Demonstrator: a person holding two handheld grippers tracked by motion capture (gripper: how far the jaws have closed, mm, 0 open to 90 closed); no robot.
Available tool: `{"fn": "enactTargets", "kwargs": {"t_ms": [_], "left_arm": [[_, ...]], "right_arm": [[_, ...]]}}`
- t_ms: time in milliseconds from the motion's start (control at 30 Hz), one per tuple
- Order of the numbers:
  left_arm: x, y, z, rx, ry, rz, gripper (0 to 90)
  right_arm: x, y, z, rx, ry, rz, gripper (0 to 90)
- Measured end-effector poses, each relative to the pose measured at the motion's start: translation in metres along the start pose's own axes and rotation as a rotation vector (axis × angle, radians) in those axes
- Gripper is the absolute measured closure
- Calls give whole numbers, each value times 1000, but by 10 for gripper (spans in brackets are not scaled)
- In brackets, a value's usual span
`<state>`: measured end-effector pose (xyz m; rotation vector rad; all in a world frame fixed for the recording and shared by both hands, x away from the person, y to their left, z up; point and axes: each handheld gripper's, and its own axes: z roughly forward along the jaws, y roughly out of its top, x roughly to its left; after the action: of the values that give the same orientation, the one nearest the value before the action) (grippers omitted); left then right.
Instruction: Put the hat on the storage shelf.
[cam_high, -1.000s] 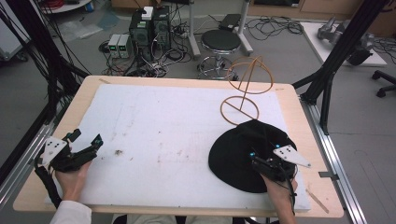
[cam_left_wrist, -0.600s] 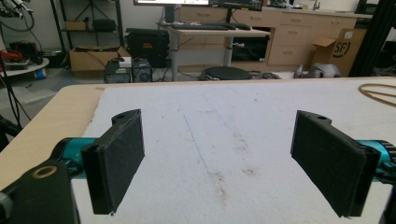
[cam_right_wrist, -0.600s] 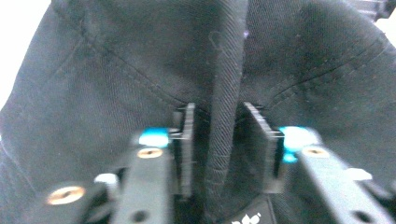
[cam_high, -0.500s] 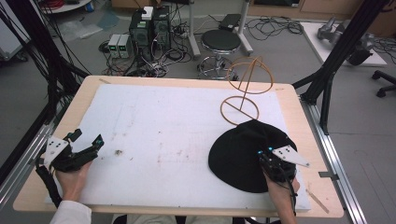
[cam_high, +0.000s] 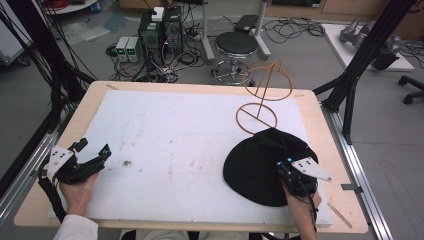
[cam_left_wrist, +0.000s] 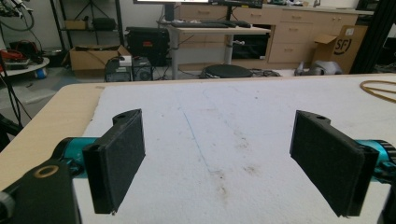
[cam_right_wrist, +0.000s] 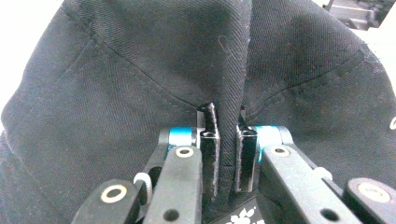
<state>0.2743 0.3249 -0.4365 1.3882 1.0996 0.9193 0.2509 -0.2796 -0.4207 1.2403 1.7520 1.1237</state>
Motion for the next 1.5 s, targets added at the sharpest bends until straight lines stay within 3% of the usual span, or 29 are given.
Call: {"fn": "enactTargets", "kwargs": {"t_ms": [433,667,933,1300,1500], "left_arm": [[2,0,-1,-5,-3,-15,197],[2,0,-1,-5,-1,-14,197],[4,0,-2,-14,1,-28,196],[4,1,-4,-20,9,-23,196],[5,1,-5,-29,13,-32,196]], "right_arm": [[-1,0,-4,-23,3,23,848],[-5,4,-14,-115,-2,37,848],[-1,8,-21,-162,3,30,849],[1,23,-35,-264,15,94,855],[9,30,-46,-311,7,74,856]]}}
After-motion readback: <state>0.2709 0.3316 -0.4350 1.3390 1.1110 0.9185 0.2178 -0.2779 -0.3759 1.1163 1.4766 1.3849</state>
